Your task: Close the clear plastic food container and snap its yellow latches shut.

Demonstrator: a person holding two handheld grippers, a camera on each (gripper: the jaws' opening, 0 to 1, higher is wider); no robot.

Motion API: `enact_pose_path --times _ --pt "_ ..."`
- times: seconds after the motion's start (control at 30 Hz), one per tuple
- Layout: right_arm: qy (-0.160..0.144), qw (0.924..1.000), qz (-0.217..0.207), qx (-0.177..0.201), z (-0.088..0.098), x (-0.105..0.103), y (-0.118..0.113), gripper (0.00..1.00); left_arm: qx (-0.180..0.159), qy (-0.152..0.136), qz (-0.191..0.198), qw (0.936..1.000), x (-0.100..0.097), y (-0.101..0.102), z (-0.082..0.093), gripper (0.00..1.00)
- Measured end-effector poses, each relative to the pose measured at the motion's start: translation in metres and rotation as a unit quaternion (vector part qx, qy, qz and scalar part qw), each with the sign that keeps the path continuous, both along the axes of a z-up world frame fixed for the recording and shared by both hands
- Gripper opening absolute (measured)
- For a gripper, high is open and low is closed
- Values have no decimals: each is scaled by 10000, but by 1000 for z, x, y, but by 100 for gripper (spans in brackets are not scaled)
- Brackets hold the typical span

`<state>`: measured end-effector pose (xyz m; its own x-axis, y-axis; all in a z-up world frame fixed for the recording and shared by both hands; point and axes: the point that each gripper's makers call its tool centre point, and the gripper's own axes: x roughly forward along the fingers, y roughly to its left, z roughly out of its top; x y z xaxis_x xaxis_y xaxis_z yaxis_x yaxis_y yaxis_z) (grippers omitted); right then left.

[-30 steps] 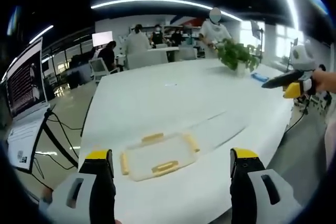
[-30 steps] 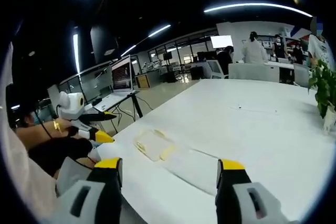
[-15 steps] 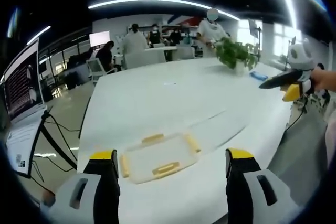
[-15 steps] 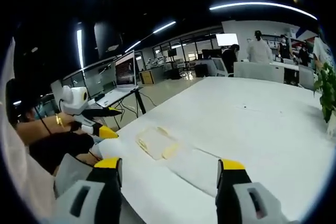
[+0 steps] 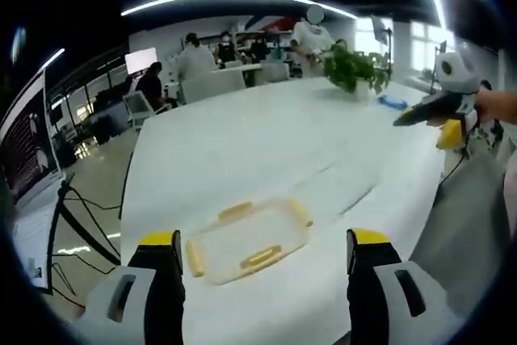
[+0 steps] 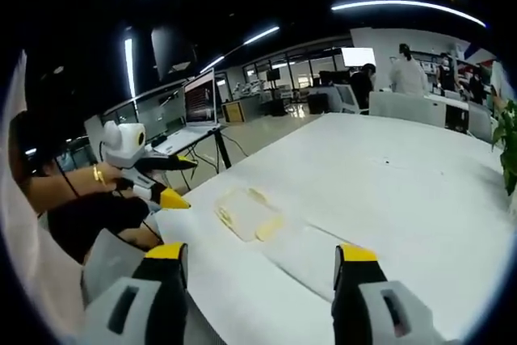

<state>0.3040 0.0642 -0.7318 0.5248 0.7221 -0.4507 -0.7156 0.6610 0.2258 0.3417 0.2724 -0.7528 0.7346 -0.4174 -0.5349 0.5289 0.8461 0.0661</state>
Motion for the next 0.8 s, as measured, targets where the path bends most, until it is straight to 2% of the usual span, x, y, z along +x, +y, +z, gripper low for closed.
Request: enact_pose_path --times 0.37,0.67,0.8 --pt "31 9995 285 -94 -8 0 15 74 74 139 -248 9996 3 -5 -9 81" --pt "27 9990 428 -136 -12 4 26 75 257 229 -442 9984 11 -2 -16 81" --pt "13 9986 492 -173 -12 8 29 75 224 319 -459 9982 15 2 -16 81"
